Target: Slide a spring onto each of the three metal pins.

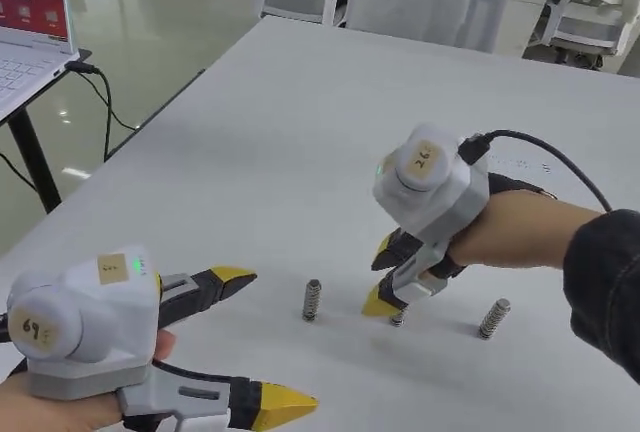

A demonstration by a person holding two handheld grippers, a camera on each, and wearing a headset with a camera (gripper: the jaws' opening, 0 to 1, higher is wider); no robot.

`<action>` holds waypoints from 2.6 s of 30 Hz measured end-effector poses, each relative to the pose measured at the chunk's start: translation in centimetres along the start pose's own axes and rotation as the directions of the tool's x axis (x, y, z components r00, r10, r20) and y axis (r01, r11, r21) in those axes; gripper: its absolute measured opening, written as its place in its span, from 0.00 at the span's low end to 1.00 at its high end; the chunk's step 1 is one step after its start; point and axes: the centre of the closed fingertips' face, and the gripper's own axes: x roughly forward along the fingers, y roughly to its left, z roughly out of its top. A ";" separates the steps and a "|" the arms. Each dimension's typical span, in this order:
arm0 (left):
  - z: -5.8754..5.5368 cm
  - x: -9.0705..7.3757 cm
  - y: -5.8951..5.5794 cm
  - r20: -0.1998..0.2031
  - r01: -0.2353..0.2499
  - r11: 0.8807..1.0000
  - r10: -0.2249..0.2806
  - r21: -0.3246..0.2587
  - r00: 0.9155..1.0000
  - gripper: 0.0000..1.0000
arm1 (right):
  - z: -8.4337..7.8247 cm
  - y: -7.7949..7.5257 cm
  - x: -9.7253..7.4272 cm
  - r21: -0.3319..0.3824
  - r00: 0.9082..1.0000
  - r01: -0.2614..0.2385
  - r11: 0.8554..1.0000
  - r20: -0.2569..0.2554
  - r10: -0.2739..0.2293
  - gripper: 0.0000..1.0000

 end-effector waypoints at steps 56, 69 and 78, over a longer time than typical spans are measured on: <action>1.5 1.1 0.3 -0.022 0.025 0.999 -0.024 0.029 0.999 0.83 | -9.3 -2.0 -8.4 0.351 0.901 0.271 0.896 0.235 -0.364 0.84; 1.5 0.9 0.3 -0.020 0.014 1.000 -0.014 0.023 1.000 0.84 | -11.5 0.1 -8.5 0.396 0.891 0.265 0.879 0.249 -0.380 0.85; 1.3 0.6 0.2 -0.014 0.006 1.000 -0.005 0.015 1.000 0.83 | -11.9 1.8 -8.1 0.408 0.886 0.250 0.878 0.269 -0.377 0.85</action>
